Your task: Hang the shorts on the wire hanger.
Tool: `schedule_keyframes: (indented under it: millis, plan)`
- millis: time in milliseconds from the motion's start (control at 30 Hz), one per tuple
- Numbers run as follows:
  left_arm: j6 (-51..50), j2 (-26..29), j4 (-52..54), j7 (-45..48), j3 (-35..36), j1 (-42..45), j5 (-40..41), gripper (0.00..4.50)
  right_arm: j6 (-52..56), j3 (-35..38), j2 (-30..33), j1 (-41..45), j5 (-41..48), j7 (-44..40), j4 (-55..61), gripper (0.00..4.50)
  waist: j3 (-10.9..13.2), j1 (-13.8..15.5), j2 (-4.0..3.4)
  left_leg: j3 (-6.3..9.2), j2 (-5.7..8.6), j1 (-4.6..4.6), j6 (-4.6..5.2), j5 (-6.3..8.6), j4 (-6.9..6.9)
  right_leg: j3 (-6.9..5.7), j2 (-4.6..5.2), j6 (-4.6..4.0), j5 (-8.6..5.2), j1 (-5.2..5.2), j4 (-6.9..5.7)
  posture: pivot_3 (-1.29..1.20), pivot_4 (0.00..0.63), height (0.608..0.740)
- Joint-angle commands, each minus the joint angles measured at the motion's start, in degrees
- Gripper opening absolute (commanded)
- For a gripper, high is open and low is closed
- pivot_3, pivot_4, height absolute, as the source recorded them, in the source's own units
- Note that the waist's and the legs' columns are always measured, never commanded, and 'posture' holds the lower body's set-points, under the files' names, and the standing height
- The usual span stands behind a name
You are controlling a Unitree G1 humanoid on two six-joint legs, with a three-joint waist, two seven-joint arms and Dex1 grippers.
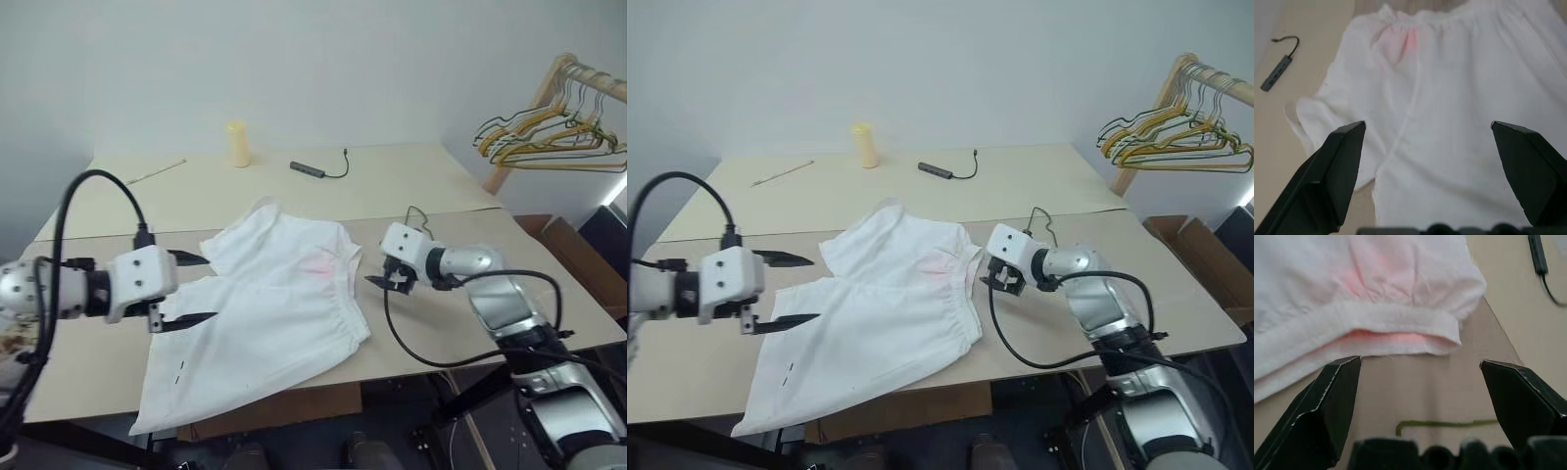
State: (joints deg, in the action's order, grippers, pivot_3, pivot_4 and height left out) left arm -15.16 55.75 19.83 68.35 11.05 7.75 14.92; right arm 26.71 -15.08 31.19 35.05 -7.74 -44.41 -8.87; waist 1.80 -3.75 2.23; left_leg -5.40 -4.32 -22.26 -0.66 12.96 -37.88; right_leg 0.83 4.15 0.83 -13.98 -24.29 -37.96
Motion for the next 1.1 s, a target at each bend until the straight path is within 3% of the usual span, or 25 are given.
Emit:
schedule_keyframes:
  millis: [33, 167, 300, 600, 767, 967, 1100]
  plan:
    - [0.3, -1.3, -0.9, -2.2, -3.6, 3.9, -0.7, 4.47, 5.2, 3.5, -3.6, 3.9, -0.8, 8.3, -7.3, 4.5, 0.0, -0.5, 0.0, 0.02, 0.01, -0.07, 0.0, 0.0, 0.0, 0.0, -0.01, 0.01, 0.0, -0.05, 0.02, -0.07, 0.0, 0.74]
    - [1.5, -2.7, -2.5, -2.9, -7.4, 6.5, -1.9, 4.47, 5.9, 6.4, -7.7, 6.6, 1.0, 13.1, -16.5, 4.5, 0.0, -1.7, -0.01, 0.08, 0.01, -0.1, 0.03, 0.06, 0.02, 0.0, -0.04, 0.03, -0.02, -0.03, 0.13, -0.08, 0.0, 0.74]
    - [2.2, -3.2, -4.1, -3.1, -8.8, 8.1, -2.2, 4.47, 5.7, 4.3, -6.7, 5.5, -1.1, 12.9, -19.6, 4.5, 0.0, -2.2, -0.02, 0.19, 0.01, -0.1, 0.03, 0.06, 0.02, -0.02, -0.05, 0.07, -0.01, 0.03, 0.19, -0.08, 0.0, 0.74]
    - [5.9, -1.2, -7.4, -2.5, -8.4, 5.8, -3.6, 4.47, 14.3, 7.8, 4.9, -8.1, 0.9, 7.6, -1.3, 4.5, 0.0, -1.6, -0.02, 0.33, 0.08, -0.07, 0.03, 0.06, 0.02, -0.13, 0.05, 0.17, -0.05, 0.18, 0.32, -0.08, 0.0, 0.74]
    - [5.8, -1.3, -7.5, -2.6, -8.0, 5.4, -2.8, 4.47, 19.0, 14.7, 3.8, -7.4, 7.0, 7.6, 4.5, 4.5, 0.0, -2.4, -0.03, 0.25, 0.16, -0.01, 0.08, 0.03, 0.01, 0.01, 0.08, 0.59, -0.12, 0.15, 0.3, -0.1, 0.0, 0.74]
    - [6.4, -1.1, -8.7, -2.1, -8.3, 6.6, -2.7, 4.47, 5.8, 9.9, 3.4, -4.9, 6.3, 4.8, -0.7, 4.5, 0.0, -3.6, -0.04, 0.35, 0.16, 0.06, 0.14, 0.0, 0.01, 0.03, -0.01, 0.58, -0.08, 0.18, 0.27, -0.09, 0.0, 0.74]
    - [6.5, -0.7, -8.7, -1.5, -8.1, 6.6, -2.6, 4.47, 2.6, 10.8, -0.1, 1.2, 10.3, 0.6, -11.5, 4.5, 0.0, -3.8, -0.04, 0.36, 0.17, -0.02, 0.14, 0.0, 0.01, 0.07, -0.01, 0.6, -0.06, 0.15, 0.33, -0.08, 0.0, 0.74]
